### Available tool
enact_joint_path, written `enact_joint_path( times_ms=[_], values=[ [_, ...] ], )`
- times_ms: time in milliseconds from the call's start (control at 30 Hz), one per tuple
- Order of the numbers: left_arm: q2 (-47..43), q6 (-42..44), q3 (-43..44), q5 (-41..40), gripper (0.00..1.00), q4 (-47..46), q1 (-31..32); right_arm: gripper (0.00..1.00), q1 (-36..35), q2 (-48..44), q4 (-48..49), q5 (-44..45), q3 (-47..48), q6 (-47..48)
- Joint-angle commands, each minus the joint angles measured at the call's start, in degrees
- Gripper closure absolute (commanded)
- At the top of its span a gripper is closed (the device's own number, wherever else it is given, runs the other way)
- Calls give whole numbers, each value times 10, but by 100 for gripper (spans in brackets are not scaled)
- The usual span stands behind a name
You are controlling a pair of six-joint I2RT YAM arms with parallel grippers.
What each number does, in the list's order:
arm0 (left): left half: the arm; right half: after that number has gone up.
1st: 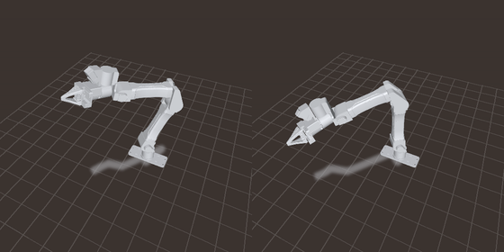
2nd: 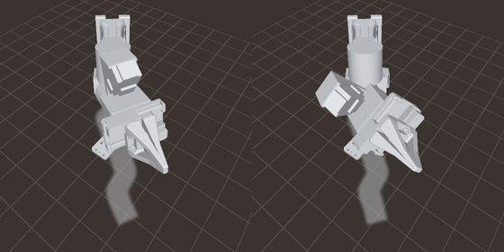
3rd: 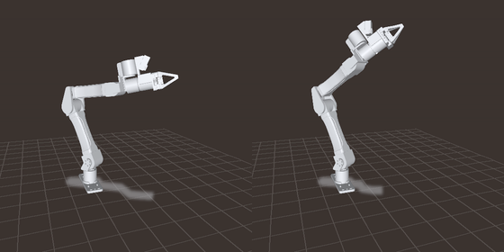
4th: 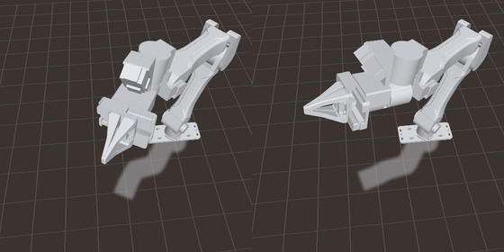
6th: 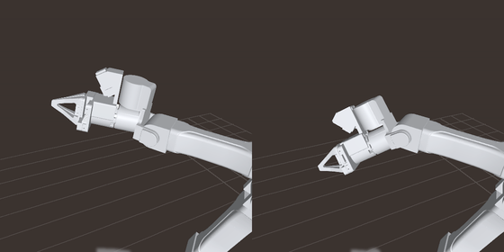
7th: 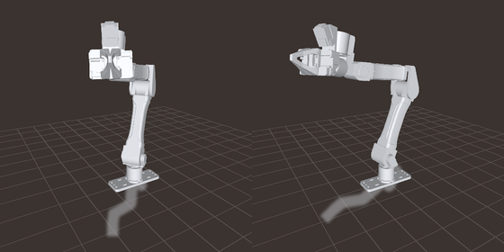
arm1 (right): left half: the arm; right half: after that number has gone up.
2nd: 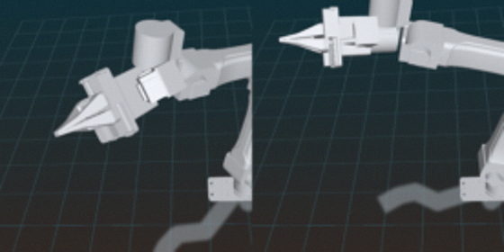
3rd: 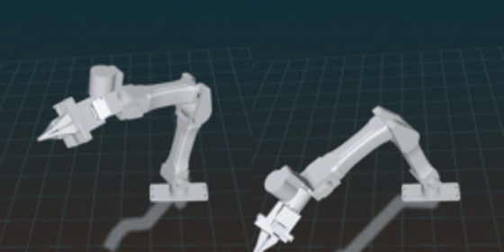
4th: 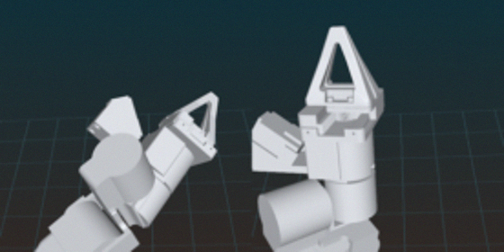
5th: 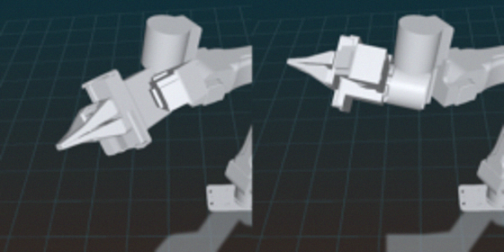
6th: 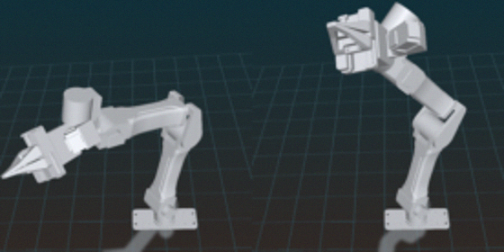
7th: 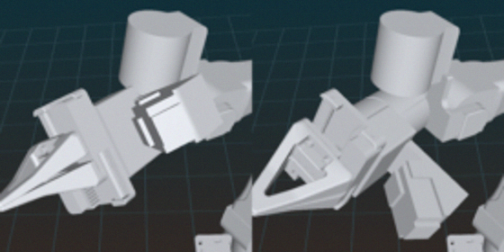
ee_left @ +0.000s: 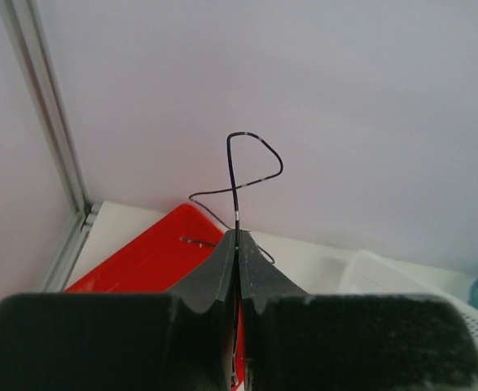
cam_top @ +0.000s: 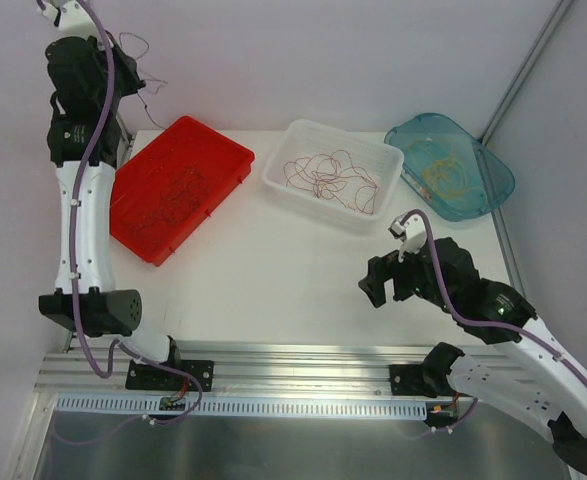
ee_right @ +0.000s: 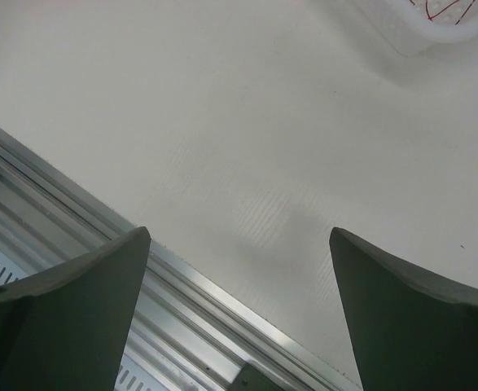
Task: Untangle the cables
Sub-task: Place the cable in the bin.
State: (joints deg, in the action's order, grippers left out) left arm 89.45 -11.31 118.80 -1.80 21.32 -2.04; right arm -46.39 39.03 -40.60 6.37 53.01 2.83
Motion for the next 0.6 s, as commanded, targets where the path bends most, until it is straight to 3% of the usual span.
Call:
enact_joint_path(
  times_ms=[0, 200, 333, 433, 467, 567],
  values=[
    [41, 4, -67, -16, 100, -20, -16, 3, -3, 7, 17, -9, -10, 12],
    [104, 22, -218, -49, 100, -57, -38, 3, -2, 41, 20, -23, -10, 24],
    [158, 9, -263, -66, 99, -56, -57, 3, -2, 51, 25, -31, -9, 20],
    [194, 9, -278, -73, 89, -50, -67, 3, -3, 53, 25, -31, -7, 19],
    [202, 10, -281, -76, 77, -48, -67, 3, -2, 53, 25, -31, -5, 18],
    [195, 4, -293, -85, 58, -38, -69, 3, -2, 54, 21, -27, -2, 17]
  ],
)
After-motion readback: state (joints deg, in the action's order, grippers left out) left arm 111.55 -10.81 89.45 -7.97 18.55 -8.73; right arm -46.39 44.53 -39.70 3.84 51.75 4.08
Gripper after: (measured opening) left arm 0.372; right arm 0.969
